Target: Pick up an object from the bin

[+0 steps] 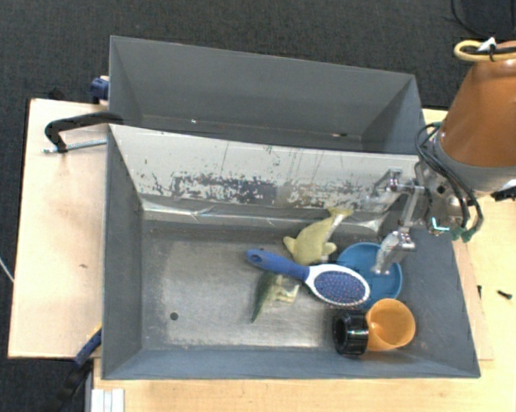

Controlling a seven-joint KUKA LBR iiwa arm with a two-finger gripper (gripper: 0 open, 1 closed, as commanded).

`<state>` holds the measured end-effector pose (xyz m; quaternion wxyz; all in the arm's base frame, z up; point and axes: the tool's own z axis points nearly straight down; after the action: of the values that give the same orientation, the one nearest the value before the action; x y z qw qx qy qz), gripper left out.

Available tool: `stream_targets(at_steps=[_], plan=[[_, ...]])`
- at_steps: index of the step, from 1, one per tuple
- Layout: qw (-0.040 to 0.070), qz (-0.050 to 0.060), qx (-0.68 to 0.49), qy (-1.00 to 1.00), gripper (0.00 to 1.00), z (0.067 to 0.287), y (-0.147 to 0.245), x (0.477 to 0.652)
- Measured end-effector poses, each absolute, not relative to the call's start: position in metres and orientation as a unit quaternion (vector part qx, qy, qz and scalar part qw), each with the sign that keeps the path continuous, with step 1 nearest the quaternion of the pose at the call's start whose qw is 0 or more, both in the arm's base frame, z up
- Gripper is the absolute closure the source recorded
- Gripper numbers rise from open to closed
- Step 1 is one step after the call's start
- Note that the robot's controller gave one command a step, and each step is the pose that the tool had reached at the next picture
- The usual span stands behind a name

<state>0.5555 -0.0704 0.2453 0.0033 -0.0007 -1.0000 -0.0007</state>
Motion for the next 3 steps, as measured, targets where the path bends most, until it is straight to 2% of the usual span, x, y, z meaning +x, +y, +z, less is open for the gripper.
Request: stream_targets(at_steps=[1, 2, 3], plan=[[-0.012, 0.001, 0.025, -1.000, 0.00, 0.0755, -0.0401, 0.5472], [-0.008, 0.001, 0.024, -1.000, 0.00, 0.0811, -0.0406, 0.5518], [-0.007, -0.003, -0.023, -1.000, 0.00, 0.0766, -0.0501, 0.5546]])
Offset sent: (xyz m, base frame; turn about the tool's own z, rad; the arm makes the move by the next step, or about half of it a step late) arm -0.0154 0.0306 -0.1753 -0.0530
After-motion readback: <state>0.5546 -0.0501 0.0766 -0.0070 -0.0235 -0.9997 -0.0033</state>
